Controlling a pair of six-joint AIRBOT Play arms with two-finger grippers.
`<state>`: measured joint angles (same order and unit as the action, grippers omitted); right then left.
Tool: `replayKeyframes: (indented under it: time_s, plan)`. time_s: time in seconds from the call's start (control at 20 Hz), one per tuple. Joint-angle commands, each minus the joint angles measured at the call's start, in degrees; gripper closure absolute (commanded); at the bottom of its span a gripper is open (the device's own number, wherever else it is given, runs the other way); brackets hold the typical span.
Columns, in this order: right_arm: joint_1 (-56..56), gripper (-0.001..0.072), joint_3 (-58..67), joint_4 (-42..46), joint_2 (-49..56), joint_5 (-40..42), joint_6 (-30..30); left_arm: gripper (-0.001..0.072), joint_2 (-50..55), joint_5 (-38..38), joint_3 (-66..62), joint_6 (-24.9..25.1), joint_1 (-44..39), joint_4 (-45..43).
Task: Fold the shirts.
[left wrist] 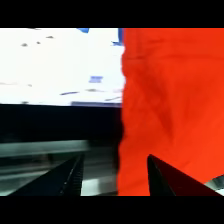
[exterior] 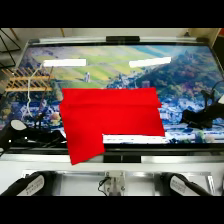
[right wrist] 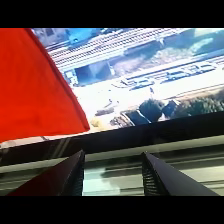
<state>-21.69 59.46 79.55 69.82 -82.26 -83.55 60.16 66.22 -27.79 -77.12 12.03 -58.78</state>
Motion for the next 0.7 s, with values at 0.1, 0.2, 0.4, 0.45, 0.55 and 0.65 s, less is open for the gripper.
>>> replayKeyframes:
  time_s: [0.1, 0.2, 0.4, 0.45, 0.55, 0.65]
  plan:
    - [0.00, 0.0230, -0.79, -1.68, -0.63, 1.88, -0.33, 0.0239, -0.87, -7.76, 2.99, 0.02, -3.76, 5.92]
    - [0.02, 0.0197, -2.43, -4.11, -0.63, 2.89, -0.61, 0.0315, -0.11, -10.60, 2.99, -1.92, -5.51, 5.95]
    - [0.02, 0.0198, -11.91, -11.30, -0.61, 9.35, 1.79, 0.0650, 1.88, -11.72, 2.97, -2.19, -6.99, 5.97]
    - [0.02, 0.0198, -13.62, -11.67, -0.46, 10.58, 2.25, 0.0671, 1.77, -11.50, 2.97, -2.16, -6.97, 5.97]
    - [0.02, 0.0198, -15.47, -11.98, 0.59, 10.88, 4.07, 0.0671, 1.73, -10.99, 2.78, -1.70, -6.93, 5.90]
    - [0.02, 0.0198, -16.33, -12.41, 2.49, 11.32, 4.55, 0.0671, 1.73, -10.71, 2.45, -1.57, -6.93, 5.90]
